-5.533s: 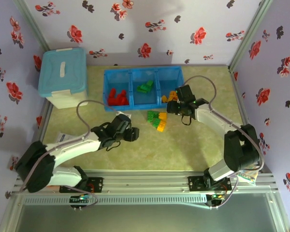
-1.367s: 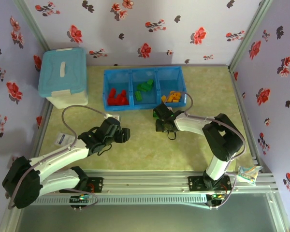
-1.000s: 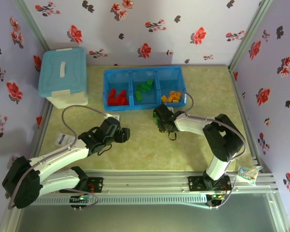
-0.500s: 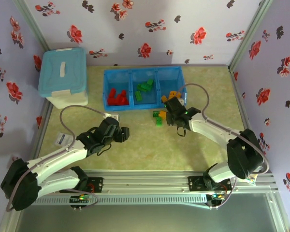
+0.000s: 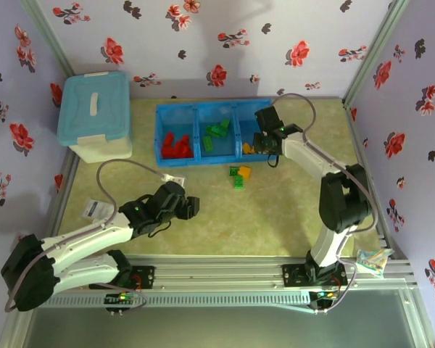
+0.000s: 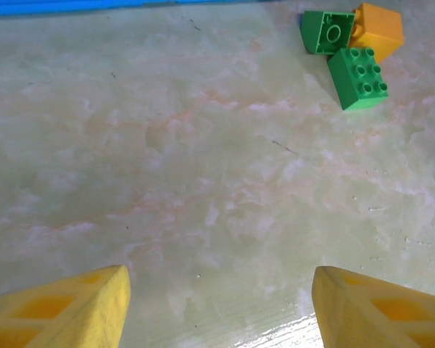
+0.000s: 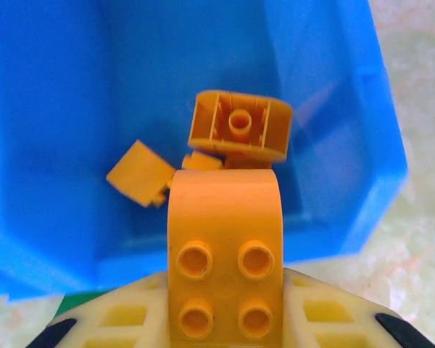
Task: Sort the legos into containers by color
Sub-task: Place the lego in the container, then pick up the lego from the center of the table.
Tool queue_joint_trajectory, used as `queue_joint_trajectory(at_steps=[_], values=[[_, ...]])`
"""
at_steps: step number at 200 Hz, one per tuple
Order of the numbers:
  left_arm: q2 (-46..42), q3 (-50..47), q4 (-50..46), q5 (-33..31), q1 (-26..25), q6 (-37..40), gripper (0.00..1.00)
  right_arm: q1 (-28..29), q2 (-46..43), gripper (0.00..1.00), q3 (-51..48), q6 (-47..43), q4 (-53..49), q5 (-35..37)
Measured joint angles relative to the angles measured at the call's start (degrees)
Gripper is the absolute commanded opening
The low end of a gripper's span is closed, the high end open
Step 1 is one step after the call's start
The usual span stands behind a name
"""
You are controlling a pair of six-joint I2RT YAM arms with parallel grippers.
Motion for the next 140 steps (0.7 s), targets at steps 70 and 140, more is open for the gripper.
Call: queue_joint_trajectory(at_steps=[70, 140], values=[[3.1, 0.8, -0.3, -0.7, -2.1, -0.3, 0.67, -0.7, 4.9, 0.84, 7.0, -2.0, -1.3, -5.0], [10.7, 5.2, 2.1, -0.4, -2.5, -0.1, 0.76, -0.6, -9.0, 0.82, -9.2, -1.0, 2.6, -6.5]])
